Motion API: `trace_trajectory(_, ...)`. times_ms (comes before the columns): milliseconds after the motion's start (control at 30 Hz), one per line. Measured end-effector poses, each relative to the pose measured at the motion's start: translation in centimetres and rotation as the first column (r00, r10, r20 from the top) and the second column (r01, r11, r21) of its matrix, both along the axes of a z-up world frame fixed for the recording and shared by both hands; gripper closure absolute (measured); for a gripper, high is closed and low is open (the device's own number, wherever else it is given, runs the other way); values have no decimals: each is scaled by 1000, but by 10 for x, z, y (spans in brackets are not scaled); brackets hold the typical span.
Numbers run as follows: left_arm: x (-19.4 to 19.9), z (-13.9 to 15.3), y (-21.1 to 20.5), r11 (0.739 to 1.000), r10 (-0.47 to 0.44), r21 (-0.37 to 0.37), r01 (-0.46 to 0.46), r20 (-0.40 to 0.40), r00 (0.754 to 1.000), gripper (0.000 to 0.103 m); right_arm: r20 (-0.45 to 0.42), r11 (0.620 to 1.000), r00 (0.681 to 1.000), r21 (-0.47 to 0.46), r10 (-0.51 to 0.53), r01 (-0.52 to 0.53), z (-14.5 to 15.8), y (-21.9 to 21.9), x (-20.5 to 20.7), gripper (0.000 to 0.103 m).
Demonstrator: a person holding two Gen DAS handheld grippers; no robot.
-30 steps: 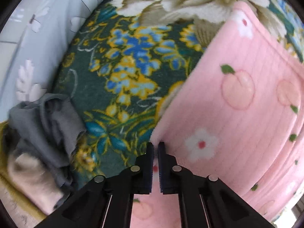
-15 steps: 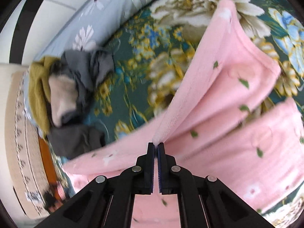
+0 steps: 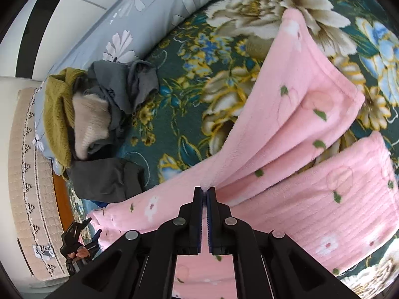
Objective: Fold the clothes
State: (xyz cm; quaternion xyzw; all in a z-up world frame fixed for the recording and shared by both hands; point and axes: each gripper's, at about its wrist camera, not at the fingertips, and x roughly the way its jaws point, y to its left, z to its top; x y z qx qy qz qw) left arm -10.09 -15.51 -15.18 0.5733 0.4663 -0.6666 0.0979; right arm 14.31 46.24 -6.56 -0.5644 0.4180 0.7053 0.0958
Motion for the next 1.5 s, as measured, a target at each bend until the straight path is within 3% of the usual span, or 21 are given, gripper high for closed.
trace_trajectory(100,-3,-7,3,998,0,61,1,-7,1000,50,4,1000,1000,-5,3,-3,2,0,2,100)
trace_trajectory(200,-6,-15,9,998,-56,-25,58,75,996,50,14,1000,1000,-17,-10,10,-1,2,5,100)
trace_trajectory(300,4,-25,4,998,4,70,-7,43,999,53,23,1000,1000,-22,-7,8,-3,2,5,100)
trace_trajectory(333,7,-26,2,995,25,98,-27,26,999,61,26,1000,1000,-24,-6,7,-4,1,4,100)
trace_trajectory(367,7,-25,2,995,21,98,-23,20,1000,78,28,1000,1000,-26,-4,5,-4,1,3,100)
trace_trajectory(433,5,-21,3,997,-7,78,6,10,1000,100,27,1000,1000,-26,2,-1,-4,0,0,100)
trace_trajectory(600,3,9,-6,996,-81,34,82,-37,996,100,9,999,1000,-38,-30,30,0,5,-3,100)
trace_trajectory(733,28,65,-29,987,-125,70,141,-205,971,101,-55,999,998,-34,-16,15,19,4,7,100)
trace_trajectory(800,56,90,-40,981,-178,27,194,-281,943,101,-43,999,999,-35,6,-8,18,3,19,100)
trace_trajectory(933,114,71,-62,980,-196,-42,192,-168,966,101,124,997,992,-77,9,1,-23,-5,50,100)
trace_trajectory(1067,156,33,-78,994,-105,-11,104,-70,992,101,208,995,978,-96,5,15,-53,-15,71,100)
trace_trajectory(1200,177,26,-79,999,-53,-16,52,-33,998,101,197,996,980,-91,10,8,-53,-21,78,100)
trace_trajectory(1500,180,31,-86,1000,-21,12,22,-73,997,101,188,999,981,11,50,-53,-29,-37,71,100)
